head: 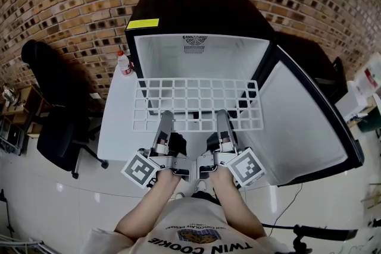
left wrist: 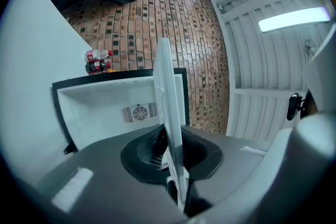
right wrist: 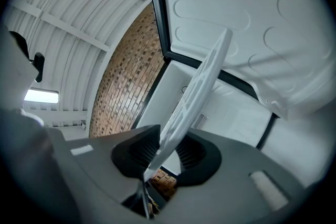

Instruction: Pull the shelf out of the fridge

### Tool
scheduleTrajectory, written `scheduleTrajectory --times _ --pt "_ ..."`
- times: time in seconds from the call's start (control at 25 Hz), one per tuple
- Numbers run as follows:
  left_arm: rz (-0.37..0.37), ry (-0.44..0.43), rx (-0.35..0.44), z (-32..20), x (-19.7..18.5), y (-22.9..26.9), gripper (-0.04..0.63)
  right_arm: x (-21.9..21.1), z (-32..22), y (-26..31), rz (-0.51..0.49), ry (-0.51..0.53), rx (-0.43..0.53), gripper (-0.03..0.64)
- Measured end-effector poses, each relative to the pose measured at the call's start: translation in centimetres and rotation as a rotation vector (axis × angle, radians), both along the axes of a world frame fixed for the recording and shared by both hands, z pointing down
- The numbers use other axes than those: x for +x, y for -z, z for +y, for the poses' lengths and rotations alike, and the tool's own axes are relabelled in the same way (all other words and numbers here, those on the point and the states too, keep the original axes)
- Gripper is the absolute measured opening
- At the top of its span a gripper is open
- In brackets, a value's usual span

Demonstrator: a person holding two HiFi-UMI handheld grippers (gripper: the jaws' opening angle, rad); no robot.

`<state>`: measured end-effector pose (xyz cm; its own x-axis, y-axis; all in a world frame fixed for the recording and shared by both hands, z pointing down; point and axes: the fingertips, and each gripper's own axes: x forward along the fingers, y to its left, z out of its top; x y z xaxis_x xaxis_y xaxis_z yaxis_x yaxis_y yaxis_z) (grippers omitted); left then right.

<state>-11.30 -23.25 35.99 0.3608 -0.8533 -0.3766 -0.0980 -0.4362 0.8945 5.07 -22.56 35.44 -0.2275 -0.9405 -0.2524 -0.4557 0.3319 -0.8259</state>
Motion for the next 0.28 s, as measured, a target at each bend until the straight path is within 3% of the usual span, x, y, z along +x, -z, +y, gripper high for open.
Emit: scheduleTrajectory --times 0.28 --pt "0.010 -0.004 -0.006 -0.02 0.43 -0.03 0.026 0.45 0.06 -0.05 -0.007 -0.003 -0.008 0.097"
